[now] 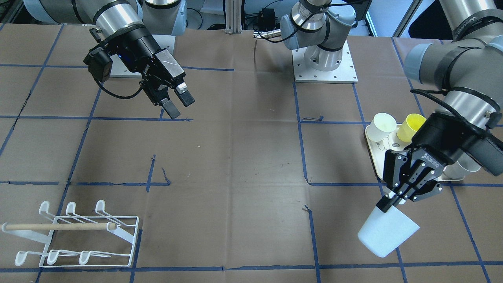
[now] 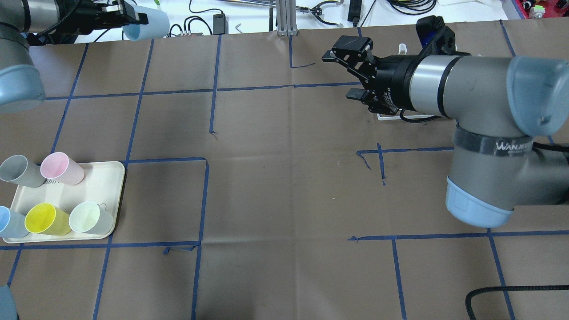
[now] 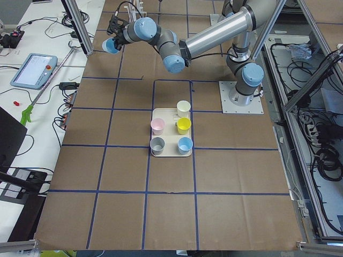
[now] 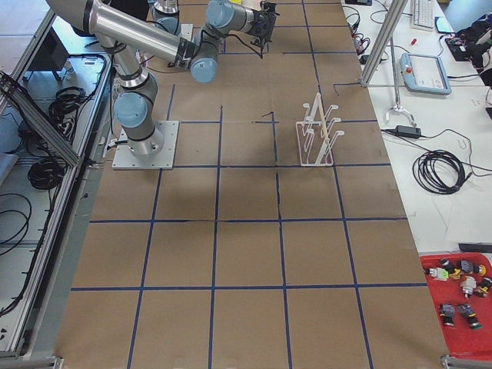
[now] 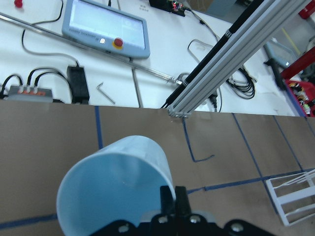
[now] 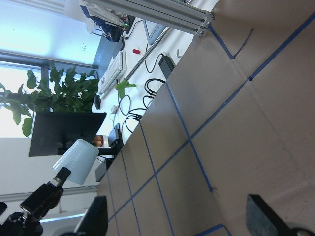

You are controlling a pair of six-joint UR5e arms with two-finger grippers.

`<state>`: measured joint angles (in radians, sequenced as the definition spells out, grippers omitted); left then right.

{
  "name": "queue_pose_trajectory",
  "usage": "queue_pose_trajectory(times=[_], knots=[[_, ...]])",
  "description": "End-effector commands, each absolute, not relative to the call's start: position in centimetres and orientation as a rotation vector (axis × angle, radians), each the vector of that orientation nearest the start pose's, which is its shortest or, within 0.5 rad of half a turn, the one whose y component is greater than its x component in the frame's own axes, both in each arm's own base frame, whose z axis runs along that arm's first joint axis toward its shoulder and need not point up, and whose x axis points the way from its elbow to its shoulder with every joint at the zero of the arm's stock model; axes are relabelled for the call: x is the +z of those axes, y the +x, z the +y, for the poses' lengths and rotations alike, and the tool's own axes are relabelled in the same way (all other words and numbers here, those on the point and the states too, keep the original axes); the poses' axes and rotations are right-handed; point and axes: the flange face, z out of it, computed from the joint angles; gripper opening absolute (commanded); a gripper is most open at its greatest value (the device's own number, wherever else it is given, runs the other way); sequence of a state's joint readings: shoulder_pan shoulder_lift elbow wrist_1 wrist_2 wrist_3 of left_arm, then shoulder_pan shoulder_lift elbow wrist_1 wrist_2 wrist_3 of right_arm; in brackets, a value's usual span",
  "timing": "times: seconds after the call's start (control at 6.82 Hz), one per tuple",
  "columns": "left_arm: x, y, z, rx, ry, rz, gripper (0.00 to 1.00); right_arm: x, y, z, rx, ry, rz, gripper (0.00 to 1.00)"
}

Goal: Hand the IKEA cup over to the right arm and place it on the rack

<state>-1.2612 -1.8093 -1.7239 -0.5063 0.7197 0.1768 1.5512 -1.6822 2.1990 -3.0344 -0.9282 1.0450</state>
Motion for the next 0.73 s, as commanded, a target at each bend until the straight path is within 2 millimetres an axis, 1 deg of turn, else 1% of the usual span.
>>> queue_pose_trajectory(times=[0.0, 0.15, 0.29, 0.44, 0.59], knots=[[43.5, -6.0, -58.8, 1.092, -0.365, -2.106, 0.00, 41.8, 18.6, -39.6, -0.538, 0.923, 1.735, 1.00], [42.5, -7.4, -56.9, 1.124, -0.446, -2.010, 0.00, 41.8, 18.7, -39.0, -0.466, 1.020, 1.609, 1.00], [39.5, -8.7, -54.9, 1.160, -0.495, -1.980, 0.00, 41.6, 18.7, -39.1, -0.446, 1.037, 1.569, 1.00], [38.6, -9.9, -53.1, 1.193, -0.539, -1.952, 0.00, 40.6, 18.8, -39.8, -0.410, 1.039, 1.582, 1.00], [38.3, -11.8, -52.3, 1.209, -0.606, -1.904, 0.00, 39.9, 18.9, -40.2, -0.396, 1.053, 1.586, 1.00]])
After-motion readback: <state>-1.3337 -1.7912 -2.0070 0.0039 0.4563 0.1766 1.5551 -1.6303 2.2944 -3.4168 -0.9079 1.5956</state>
